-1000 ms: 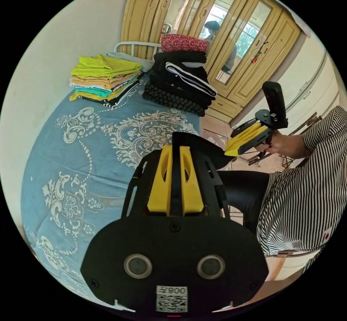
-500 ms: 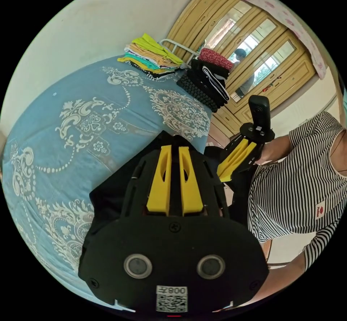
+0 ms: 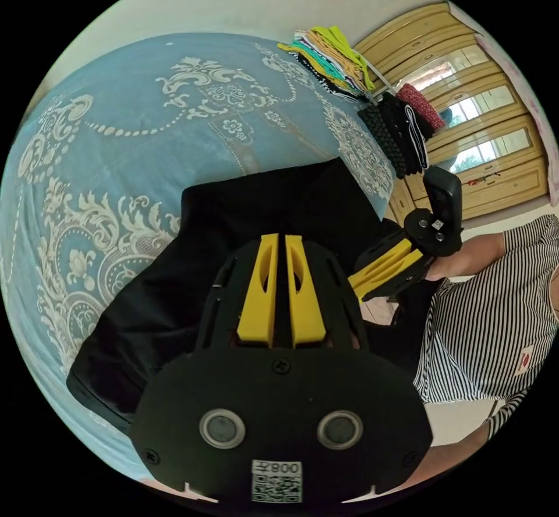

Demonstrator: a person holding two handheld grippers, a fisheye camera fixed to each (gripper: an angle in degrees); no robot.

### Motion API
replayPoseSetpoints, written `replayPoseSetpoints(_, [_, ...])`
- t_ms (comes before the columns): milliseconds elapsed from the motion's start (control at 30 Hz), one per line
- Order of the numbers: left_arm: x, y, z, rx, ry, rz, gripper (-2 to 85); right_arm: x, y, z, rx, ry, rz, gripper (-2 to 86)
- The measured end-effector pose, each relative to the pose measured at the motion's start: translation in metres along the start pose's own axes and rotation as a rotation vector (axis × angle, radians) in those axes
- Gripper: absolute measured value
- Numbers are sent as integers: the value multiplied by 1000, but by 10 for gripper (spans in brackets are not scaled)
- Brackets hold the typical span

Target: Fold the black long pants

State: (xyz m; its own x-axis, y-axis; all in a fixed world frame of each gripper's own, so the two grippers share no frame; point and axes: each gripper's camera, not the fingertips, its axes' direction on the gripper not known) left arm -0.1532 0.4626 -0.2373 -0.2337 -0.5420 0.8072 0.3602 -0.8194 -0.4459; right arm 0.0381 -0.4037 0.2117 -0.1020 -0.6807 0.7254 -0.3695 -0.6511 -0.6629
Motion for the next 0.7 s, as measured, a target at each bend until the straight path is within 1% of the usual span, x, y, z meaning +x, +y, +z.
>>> replayPoseSetpoints(100, [-13,31,14,32,-25,-93,19,-1,-23,30,-70,-20,-28,5])
replayPoseSetpoints(167, [-13,58,21,113,-13,-148,16,0,-36,48,-128,-59,-36,5])
replayPoseSetpoints(267, [5,89,33,208,24,-174,10,-5,-42,48,-110,-102,-72,5])
replayPoseSetpoints(333, [25,104,45,240,40,-165,6,-3,-44,40,-71,-85,-73,4])
replayPoseSetpoints(400, [47,113,64,220,39,-141,4,4,-48,30,-22,-46,-55,4])
replayPoseSetpoints(467, [72,121,93,133,-26,-135,3,20,-61,28,6,-7,-6,2])
replayPoseSetpoints(533, [81,127,112,81,-69,-184,2,29,-74,32,19,27,18,2])
replayPoseSetpoints(633, [88,137,123,111,-71,-248,2,40,-99,55,-37,158,32,1])
replayPoseSetpoints(700, [94,140,124,109,-73,-260,2,46,-105,63,-44,115,19,2])
